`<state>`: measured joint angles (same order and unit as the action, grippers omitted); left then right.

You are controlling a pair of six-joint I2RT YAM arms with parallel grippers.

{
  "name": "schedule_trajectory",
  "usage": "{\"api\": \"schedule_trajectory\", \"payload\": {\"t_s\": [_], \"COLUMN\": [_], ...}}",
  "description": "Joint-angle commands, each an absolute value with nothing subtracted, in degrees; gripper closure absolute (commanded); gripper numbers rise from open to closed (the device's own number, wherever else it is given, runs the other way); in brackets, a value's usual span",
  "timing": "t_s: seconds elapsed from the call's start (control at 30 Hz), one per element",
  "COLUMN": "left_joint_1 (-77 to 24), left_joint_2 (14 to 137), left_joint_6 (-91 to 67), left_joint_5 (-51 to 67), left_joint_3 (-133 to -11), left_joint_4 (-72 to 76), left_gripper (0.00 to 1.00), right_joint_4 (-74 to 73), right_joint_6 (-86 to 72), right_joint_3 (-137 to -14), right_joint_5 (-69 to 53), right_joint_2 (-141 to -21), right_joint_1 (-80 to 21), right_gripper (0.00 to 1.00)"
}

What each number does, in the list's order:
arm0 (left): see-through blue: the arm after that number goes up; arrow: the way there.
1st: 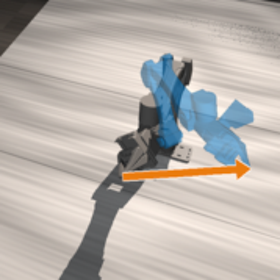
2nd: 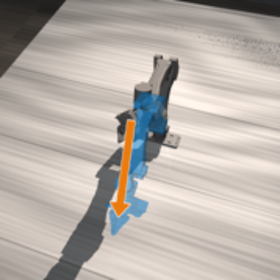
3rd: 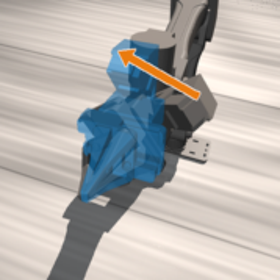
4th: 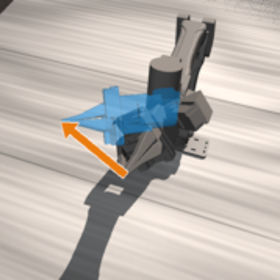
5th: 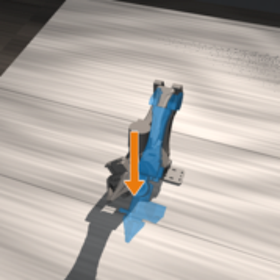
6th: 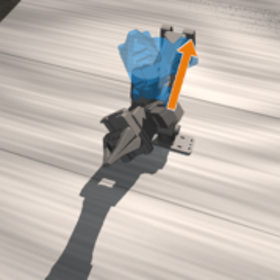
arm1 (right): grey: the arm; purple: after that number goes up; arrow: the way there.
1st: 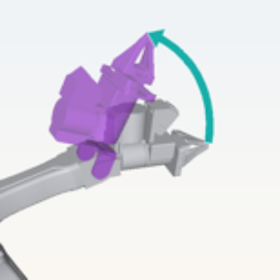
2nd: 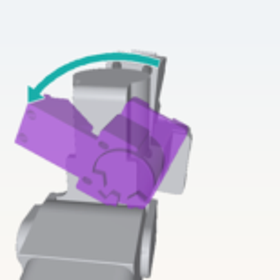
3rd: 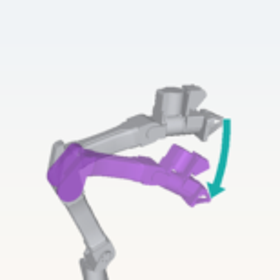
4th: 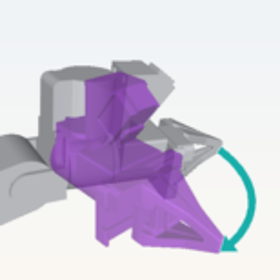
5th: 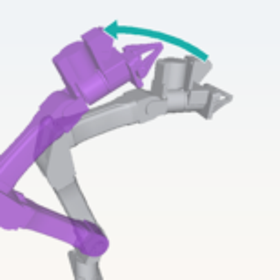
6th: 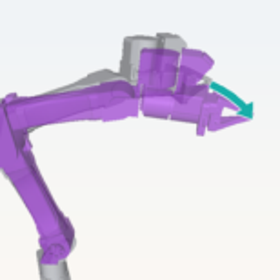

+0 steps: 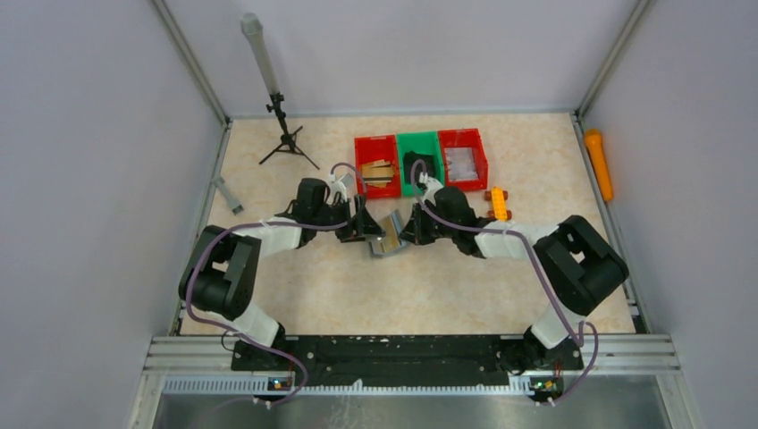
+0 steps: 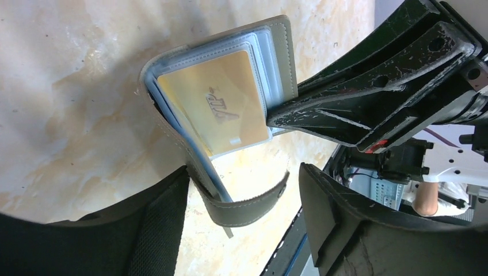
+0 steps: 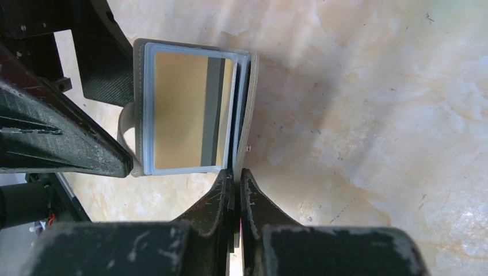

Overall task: Take the credit cards out of the card holder
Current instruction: Remove the credit card from the card holder.

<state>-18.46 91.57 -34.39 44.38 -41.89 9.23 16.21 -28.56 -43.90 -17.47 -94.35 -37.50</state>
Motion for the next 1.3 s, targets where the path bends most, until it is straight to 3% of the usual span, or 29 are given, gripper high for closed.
{"api": "schedule_trajectory", "payload": {"t_s": [0.0, 0.27, 0.33, 0.53, 0.7, 0.97, 1.27], "left_joint_1": [-18.37, -18.37, -18.37, -18.34, -18.37, -18.37, -18.37], "left_joint_2": [91.85, 94.36, 94.23, 94.52, 95.52, 95.61, 95.52], "left_joint_6": [-34.66, -31.96, -31.62, -31.77, -31.40, -31.38, -31.46], "left_joint_5": [47.87, 43.77, 43.16, 43.69, 42.47, 42.36, 42.80], "left_joint_3": [-42.34, -45.39, -45.50, -45.50, -46.04, -46.16, -46.11], "left_joint_4": [13.07, 6.23, 5.63, 6.07, 4.73, 4.48, 4.68], "left_gripper": [0.30, 0.77, 0.83, 0.80, 0.83, 0.85, 0.87], "right_joint_4": [18.19, 19.28, 18.51, 23.45, 29.95, 30.34, 30.44], "right_joint_6": [-27.45, -27.67, -27.84, -28.91, -30.19, -30.40, -30.44], "right_joint_3": [-42.97, -42.27, -42.38, -40.78, -38.99, -38.90, -38.93], "right_joint_5": [-17.07, -17.10, -16.21, -21.47, -27.73, -27.86, -27.92], "right_joint_2": [-91.60, -90.71, -90.70, -90.26, -89.75, -89.97, -90.00], "right_joint_1": [-38.19, -38.14, -38.00, -37.35, -37.35, -37.35, -37.35], "right_gripper": [1.00, 1.00, 1.00, 1.00, 0.89, 0.87, 0.76]}}
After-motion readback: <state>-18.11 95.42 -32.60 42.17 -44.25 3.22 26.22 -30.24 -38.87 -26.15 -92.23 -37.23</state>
